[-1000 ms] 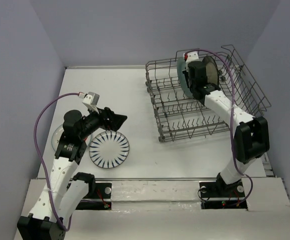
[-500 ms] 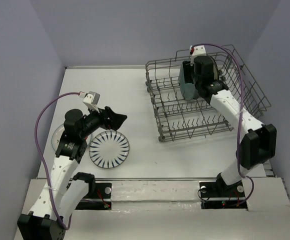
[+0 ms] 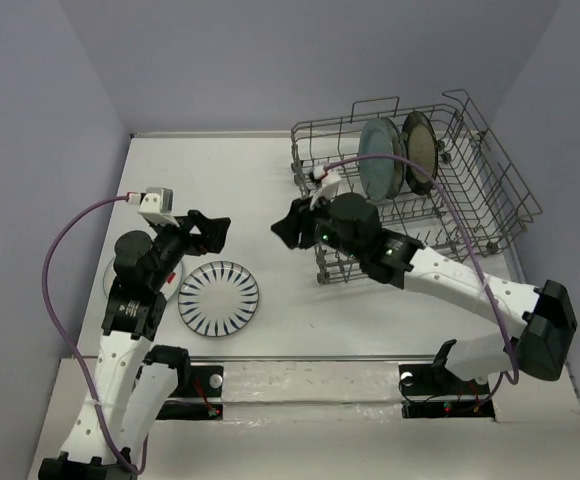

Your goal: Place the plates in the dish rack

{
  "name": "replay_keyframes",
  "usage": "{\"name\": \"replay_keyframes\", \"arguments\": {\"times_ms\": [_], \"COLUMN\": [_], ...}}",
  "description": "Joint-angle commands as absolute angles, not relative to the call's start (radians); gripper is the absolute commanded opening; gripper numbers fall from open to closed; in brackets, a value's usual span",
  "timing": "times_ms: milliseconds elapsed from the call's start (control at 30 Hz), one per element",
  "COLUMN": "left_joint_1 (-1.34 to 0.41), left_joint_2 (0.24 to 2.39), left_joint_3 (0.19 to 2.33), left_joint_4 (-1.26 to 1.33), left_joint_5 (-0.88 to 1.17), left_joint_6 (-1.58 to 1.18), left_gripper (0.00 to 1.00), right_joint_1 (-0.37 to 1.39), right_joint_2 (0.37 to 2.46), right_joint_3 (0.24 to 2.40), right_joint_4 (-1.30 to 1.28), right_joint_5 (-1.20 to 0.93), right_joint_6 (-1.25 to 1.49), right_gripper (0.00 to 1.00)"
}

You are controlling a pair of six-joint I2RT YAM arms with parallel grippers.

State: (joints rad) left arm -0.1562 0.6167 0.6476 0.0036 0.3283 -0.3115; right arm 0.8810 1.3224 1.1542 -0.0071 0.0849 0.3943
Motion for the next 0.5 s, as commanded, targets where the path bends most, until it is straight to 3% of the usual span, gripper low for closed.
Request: {"name": "replay_keyframes", "arguments": {"times_ms": [0, 33, 100, 200, 300, 333, 467], "left_joint_1": [-0.138, -0.137, -0.130, -0.129, -0.129, -0.130, -0.130], "left_joint_2": [0.598, 0.594, 0.594, 0.597, 0.597, 0.598, 0.618], "left_joint_3": [0.681, 0.681, 0.678, 0.675, 0.670, 0.667, 0.664], "left_joint_4": [0.002, -0.005, -0.020, -0.020, -0.020, -0.018, -0.008], "left_joint_5": [0.173, 0.160, 0.158, 0.169, 0.179, 0.184, 0.205], "left_joint_6": [-0.285, -0.285, -0.288, -0.290, -0.295, -0.295, -0.304], "left_gripper": [0.99, 0.99, 0.99, 0.99, 0.99, 0.99, 0.99], "right_joint_1": [1.049, 1.067, 1.100, 1.132, 1.155, 1.164, 1.164], "right_joint_2": [1.390, 1.416, 1.451, 1.532, 1.595, 1.609, 1.692], "right_joint_3": [1.095, 1.083, 1.054, 1.052, 1.058, 1.065, 1.054], "right_joint_4": [0.097, 0.110, 0.117, 0.112, 0.109, 0.103, 0.095], "right_joint_5": [0.218, 0.268, 0.285, 0.319, 0.357, 0.373, 0.396], "right_joint_6": [0.549, 0.586, 0.630, 0.653, 0.660, 0.670, 0.707], "right_gripper": [0.39, 0.22, 0.10, 0.12, 0.37, 0.50, 0.64]}}
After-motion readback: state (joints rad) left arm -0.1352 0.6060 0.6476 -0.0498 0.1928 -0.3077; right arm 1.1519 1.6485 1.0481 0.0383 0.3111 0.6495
